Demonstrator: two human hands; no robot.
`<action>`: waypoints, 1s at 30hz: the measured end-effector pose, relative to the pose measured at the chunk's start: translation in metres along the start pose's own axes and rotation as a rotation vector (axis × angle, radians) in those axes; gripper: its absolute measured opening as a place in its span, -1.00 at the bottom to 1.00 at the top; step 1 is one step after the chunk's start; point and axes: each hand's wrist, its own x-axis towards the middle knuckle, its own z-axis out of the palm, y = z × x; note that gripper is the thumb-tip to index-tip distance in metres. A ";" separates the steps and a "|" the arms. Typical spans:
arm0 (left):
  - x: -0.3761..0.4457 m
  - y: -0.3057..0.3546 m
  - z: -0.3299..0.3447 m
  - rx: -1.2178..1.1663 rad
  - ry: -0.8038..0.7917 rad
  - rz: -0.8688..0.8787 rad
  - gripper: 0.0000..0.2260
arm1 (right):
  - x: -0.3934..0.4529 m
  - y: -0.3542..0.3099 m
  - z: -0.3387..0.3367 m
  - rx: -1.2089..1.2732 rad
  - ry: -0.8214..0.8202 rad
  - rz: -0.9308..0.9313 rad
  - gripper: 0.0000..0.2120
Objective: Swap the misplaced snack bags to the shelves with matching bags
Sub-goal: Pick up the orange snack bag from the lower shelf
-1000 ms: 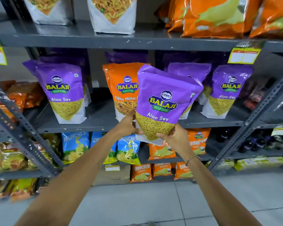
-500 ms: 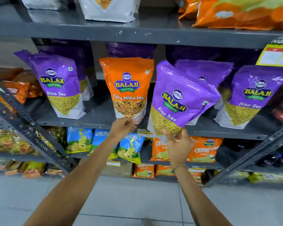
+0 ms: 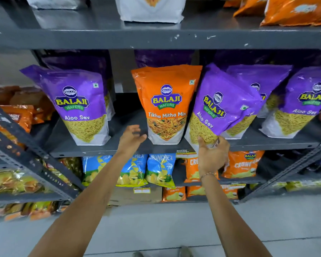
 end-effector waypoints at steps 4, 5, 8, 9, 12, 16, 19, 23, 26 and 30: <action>0.022 0.001 0.006 0.101 -0.176 -0.004 -0.04 | 0.000 -0.008 0.019 -0.077 -0.020 -0.019 -0.39; 0.025 0.001 0.010 0.123 -0.222 -0.001 0.02 | 0.000 -0.009 0.021 -0.083 -0.042 -0.018 -0.36; 0.025 0.004 0.021 0.125 -0.274 0.032 -0.11 | -0.007 -0.010 0.019 -0.039 0.009 -0.064 -0.30; 0.026 0.004 0.025 0.105 -0.277 0.037 -0.14 | -0.014 -0.009 0.018 -0.013 0.061 -0.130 -0.37; 0.029 0.001 0.033 0.046 -0.254 0.079 -0.13 | -0.044 -0.007 0.017 0.098 -0.105 -0.360 -0.66; 0.030 0.003 0.039 0.100 -0.132 0.146 -0.41 | -0.042 -0.007 0.041 0.122 -0.575 -0.255 -0.48; 0.030 0.005 0.037 0.101 -0.089 0.158 -0.50 | -0.024 -0.005 0.055 0.061 -0.695 -0.203 -0.17; 0.029 -0.001 0.022 0.137 -0.130 0.142 -0.50 | -0.007 0.004 0.060 0.021 -0.796 -0.147 -0.19; 0.019 -0.006 0.006 0.137 -0.150 0.124 -0.50 | -0.003 0.008 0.058 0.060 -0.943 -0.115 -0.29; -0.009 -0.010 -0.016 0.089 -0.126 0.150 -0.49 | -0.019 0.004 0.046 0.154 -0.977 -0.143 -0.39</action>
